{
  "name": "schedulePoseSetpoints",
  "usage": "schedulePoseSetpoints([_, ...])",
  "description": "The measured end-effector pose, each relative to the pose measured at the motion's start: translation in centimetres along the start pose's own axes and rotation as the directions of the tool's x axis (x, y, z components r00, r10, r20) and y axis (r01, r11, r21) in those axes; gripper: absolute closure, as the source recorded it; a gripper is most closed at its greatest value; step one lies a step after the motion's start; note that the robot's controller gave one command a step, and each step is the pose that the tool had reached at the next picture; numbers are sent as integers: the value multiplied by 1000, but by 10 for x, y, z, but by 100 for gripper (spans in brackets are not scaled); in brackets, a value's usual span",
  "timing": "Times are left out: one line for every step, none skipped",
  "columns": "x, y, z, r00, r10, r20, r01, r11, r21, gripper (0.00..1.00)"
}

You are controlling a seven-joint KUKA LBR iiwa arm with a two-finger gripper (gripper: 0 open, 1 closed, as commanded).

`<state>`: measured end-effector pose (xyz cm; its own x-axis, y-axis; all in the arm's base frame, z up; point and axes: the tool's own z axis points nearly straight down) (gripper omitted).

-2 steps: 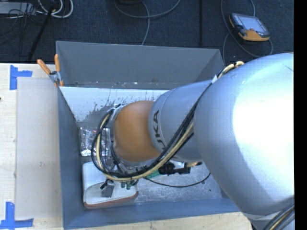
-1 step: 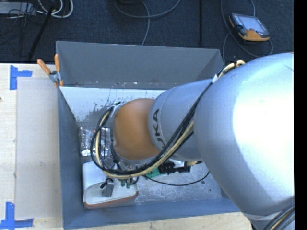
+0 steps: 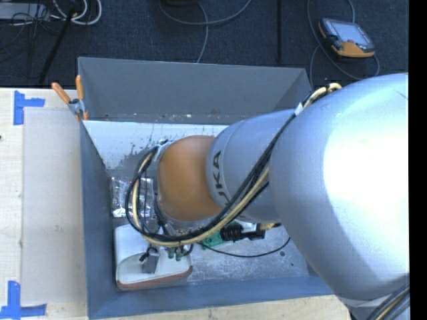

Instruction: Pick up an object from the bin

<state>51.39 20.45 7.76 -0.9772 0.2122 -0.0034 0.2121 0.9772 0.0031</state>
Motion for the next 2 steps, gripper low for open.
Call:
schedulePoseSetpoints([-1,0,-1,1000,6,-3,-6,1000,1,0])
schedulePoseSetpoints([-2,0,-2,1000,13,-2,-13,1000,0,0])
